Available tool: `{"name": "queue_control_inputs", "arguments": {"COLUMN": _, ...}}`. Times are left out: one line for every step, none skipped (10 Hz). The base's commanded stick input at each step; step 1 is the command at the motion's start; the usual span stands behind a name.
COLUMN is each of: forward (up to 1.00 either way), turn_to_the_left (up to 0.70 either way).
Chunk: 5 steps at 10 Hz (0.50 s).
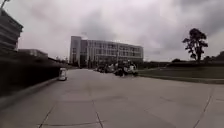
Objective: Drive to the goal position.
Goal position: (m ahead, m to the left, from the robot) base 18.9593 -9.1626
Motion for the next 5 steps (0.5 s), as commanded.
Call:
{"name": "queue_control_inputs", "arguments": {"forward": 0.7, "turn_to_the_left": 0.0}}
{"name": "queue_control_inputs", "arguments": {"forward": 0.58, "turn_to_the_left": 0.0}}
{"name": "queue_control_inputs", "arguments": {"forward": 0.5, "turn_to_the_left": 0.0}}
{"name": "queue_control_inputs", "arguments": {"forward": 0.5, "turn_to_the_left": 0.0}}
{"name": "queue_control_inputs", "arguments": {"forward": 0.5, "turn_to_the_left": 0.14}}
